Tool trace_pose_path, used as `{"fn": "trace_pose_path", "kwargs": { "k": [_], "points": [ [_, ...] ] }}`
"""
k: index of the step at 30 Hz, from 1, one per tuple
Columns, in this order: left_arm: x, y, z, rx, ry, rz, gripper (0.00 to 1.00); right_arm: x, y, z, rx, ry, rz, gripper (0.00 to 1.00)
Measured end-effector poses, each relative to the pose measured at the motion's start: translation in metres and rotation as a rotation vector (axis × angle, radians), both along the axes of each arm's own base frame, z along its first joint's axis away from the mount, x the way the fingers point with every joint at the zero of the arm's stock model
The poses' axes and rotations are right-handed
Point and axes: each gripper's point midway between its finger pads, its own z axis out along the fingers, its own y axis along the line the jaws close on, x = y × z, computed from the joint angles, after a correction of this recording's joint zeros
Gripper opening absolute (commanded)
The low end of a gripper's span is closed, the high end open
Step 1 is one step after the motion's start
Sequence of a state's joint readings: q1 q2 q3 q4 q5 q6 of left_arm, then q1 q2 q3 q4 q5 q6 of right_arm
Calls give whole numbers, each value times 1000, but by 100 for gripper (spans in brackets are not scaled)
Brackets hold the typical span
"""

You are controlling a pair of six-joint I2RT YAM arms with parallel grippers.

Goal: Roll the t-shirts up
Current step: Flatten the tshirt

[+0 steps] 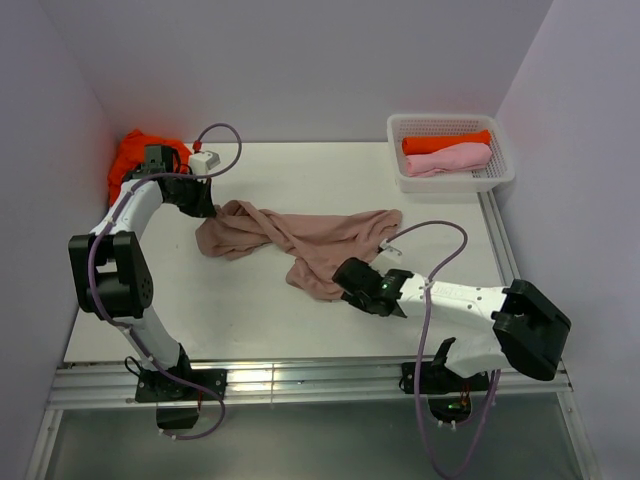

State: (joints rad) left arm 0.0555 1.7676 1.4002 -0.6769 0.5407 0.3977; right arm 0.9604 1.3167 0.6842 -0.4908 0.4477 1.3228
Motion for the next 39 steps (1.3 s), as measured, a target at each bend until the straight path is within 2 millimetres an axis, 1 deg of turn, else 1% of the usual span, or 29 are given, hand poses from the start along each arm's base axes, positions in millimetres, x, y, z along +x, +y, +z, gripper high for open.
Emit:
{"fn": "trace_pose_path", "kwargs": {
  "k": [4, 10, 12, 14, 15, 16, 19, 21, 23, 25, 26, 27, 28, 30, 32, 34, 35, 36, 37, 38, 39],
  "points": [
    [0, 0, 0, 2, -1, 1, 5, 4, -8, -5, -8, 5, -26, 48],
    [1, 1, -1, 5, 0, 3, 5, 15, -13, -14, -12, 12, -48, 49],
    [1, 1, -2, 5, 2, 3, 5, 19, -15, -19, -18, 20, -53, 49],
    [1, 1, -3, 6, 6, 3, 5, 21, -17, -27, -37, 34, -53, 46],
    [1, 1, -5, 6, 8, 4, 5, 24, -16, -27, -40, 31, -52, 43],
    [1, 1, -5, 6, 11, 4, 5, 27, -14, -28, -41, 29, -52, 34],
    [1, 2, -6, 8, 12, 5, 5, 30, -10, -29, -51, 33, -38, 0],
    [1, 2, -6, 11, 11, 7, 5, 30, -10, -26, -58, 35, -34, 0],
    [2, 3, -6, 14, 9, 8, 4, 31, -12, -17, -67, 30, -28, 0],
    [2, 3, -7, 17, 8, 9, 4, 35, -12, 9, -57, -3, -20, 0],
    [3, 4, -7, 18, 6, 9, 4, 40, -11, 28, -38, -34, -17, 0],
    [3, 4, -7, 20, 4, 9, 4, 47, -10, 52, -8, -78, -18, 0],
    [3, 4, -8, 21, 2, 8, 5, 55, -10, 82, 32, -136, -24, 0],
    [2, 4, -11, 24, 1, 4, 5, 68, -17, 141, 113, -255, -46, 0],
    [-3, 4, -16, 29, 4, -6, 6, 75, -35, 201, 181, -383, -83, 0],
    [-12, 4, -21, 34, 11, -23, 8, 77, -56, 241, 208, -467, -121, 0],
    [-17, 4, -22, 38, 10, -33, 13, 76, -66, 255, 206, -495, -138, 0],
    [-22, 3, -24, 40, 13, -41, 15, 76, -74, 263, 198, -510, -150, 0],
    [-26, 3, -25, 43, 11, -50, 19, 75, -81, 270, 187, -522, -159, 0],
    [-31, 3, -27, 47, 13, -60, 27, 73, -86, 274, 176, -526, -164, 0],
    [-35, 3, -29, 51, 13, -70, 31, 72, -90, 275, 165, -526, -165, 0]
  ]
}}
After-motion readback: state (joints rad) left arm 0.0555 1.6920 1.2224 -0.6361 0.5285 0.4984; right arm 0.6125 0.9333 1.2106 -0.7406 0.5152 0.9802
